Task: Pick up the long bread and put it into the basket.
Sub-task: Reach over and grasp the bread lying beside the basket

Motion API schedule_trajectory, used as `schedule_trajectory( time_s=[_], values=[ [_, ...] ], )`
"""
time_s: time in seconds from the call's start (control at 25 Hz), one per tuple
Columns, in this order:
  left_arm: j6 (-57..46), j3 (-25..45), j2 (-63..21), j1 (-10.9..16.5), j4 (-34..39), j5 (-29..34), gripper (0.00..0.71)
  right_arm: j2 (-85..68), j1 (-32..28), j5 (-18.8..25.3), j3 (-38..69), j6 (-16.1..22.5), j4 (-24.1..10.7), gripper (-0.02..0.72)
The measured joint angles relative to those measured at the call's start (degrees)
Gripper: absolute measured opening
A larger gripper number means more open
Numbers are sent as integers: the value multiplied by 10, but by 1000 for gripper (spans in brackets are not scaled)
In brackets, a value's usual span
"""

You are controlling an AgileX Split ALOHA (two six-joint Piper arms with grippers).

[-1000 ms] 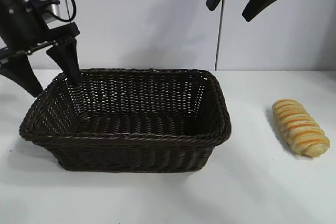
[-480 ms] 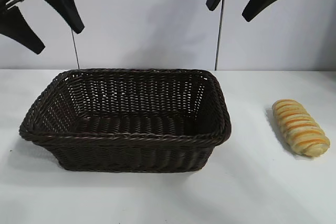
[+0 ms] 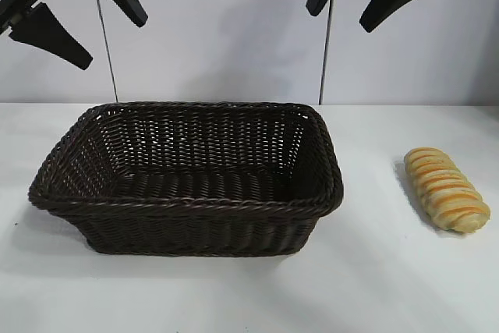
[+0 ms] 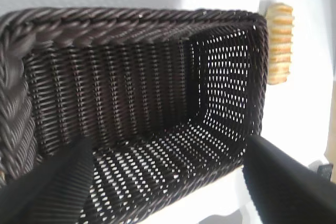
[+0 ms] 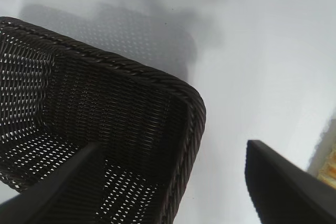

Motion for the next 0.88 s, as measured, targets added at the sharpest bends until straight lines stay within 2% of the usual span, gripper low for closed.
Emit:
schedule_trajectory(
  time_s=[0.36, 0.52, 0.72, 0.88],
  values=[
    [-1, 0, 0, -1, 0, -5, 571, 0, 0, 2, 0, 0, -9, 539],
    [-1, 0, 0, -1, 0, -5, 571, 0, 0, 2, 0, 14, -64, 539],
    [-1, 0, 0, -1, 0, -5, 571, 0, 0, 3, 0, 43, -151, 539],
    [-1, 0, 0, -1, 0, -5, 571, 0, 0, 4, 0, 58, -193, 539]
  ],
)
